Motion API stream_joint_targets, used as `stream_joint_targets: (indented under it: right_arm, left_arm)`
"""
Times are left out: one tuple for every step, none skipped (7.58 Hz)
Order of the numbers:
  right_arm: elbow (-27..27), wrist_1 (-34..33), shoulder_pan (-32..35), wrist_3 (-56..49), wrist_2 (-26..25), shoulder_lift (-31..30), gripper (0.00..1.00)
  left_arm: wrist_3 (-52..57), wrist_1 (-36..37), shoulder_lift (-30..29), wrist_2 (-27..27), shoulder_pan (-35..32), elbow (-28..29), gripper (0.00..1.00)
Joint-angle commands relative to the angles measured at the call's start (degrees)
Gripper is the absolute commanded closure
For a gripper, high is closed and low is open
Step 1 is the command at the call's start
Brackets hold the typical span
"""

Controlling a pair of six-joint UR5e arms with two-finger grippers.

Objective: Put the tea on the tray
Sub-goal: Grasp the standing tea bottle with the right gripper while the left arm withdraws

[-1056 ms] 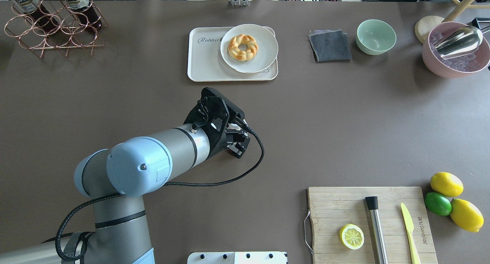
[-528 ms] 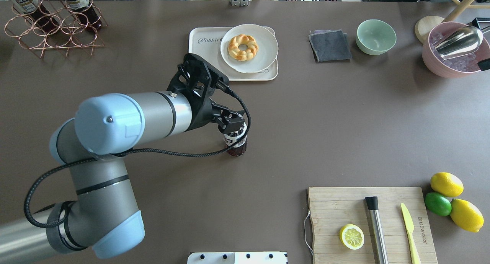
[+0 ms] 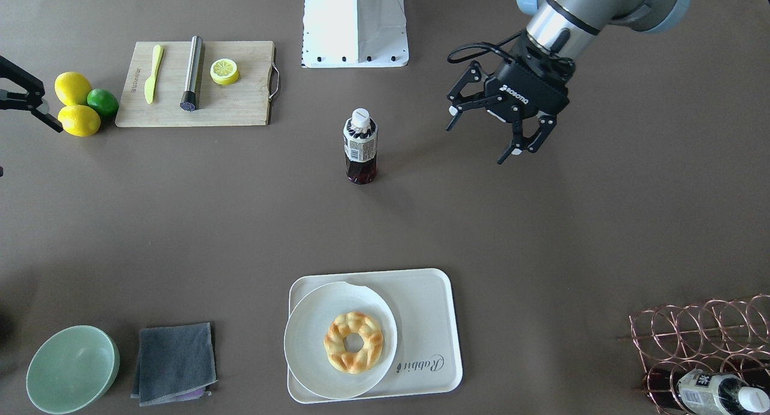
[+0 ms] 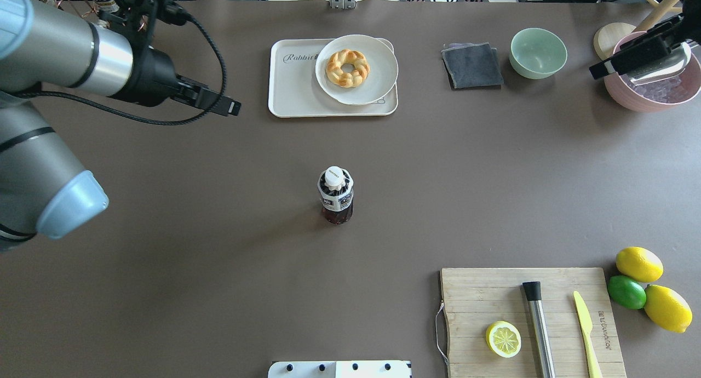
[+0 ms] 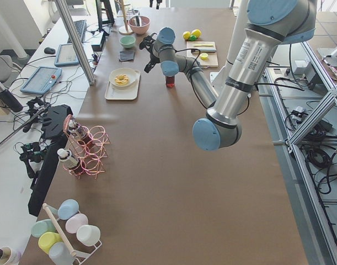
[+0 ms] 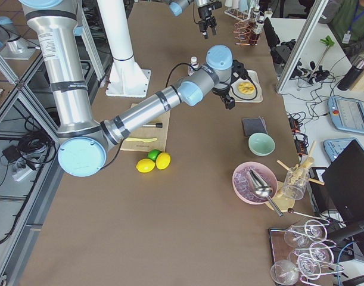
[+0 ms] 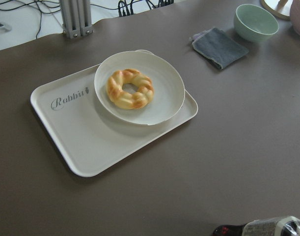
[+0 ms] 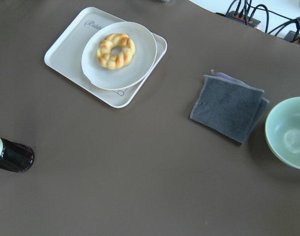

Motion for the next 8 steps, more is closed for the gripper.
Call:
stream_joint_targets:
  right_arm:
    - [2.01,0.01,-13.21,14.58,-12.67,9.8,0.0]
    - [2.7,0.01,-18.39,17.93,-18.28,12.71,0.0]
    - [3.58,-0.08,-24.54,22.14,-25.38,15.53,0.0]
    - [4.2,-0.08,-30.43,25.58,-32.07,17.29,0.0]
    - [5.86,-0.08,-36.84,27.44,-39.62,17.83,0.0]
    - [7.62,-0.08,-42.73,29.2,-46.74,17.84,0.0]
    - [7.89,-0.17,-47.75,29.56,-53.86,17.84,0.0]
    - [7.9,-0.25,-52.07,29.57,-61.07,17.84,0.0]
  left_arm:
    - [7.05,-0.41,18.38,-13.17,-16.46,-2.54,0.01]
    - [17.48,-0.41,26.21,-12.56,-19.2,-1.86,0.01]
    - [30.11,-0.23,31.16,-12.73,-25.67,1.54,0.0]
    - [36.24,-0.06,32.52,-12.99,-30.52,4.35,0.0]
    - [36.83,-0.23,33.4,-13.0,-31.96,5.6,0.0]
    - [36.92,-0.4,34.72,-12.91,-31.97,5.87,0.0]
    - [38.66,-0.06,36.03,-12.47,-31.97,6.66,0.0]
    - [40.94,-0.05,36.22,-12.47,-33.19,10.67,0.0]
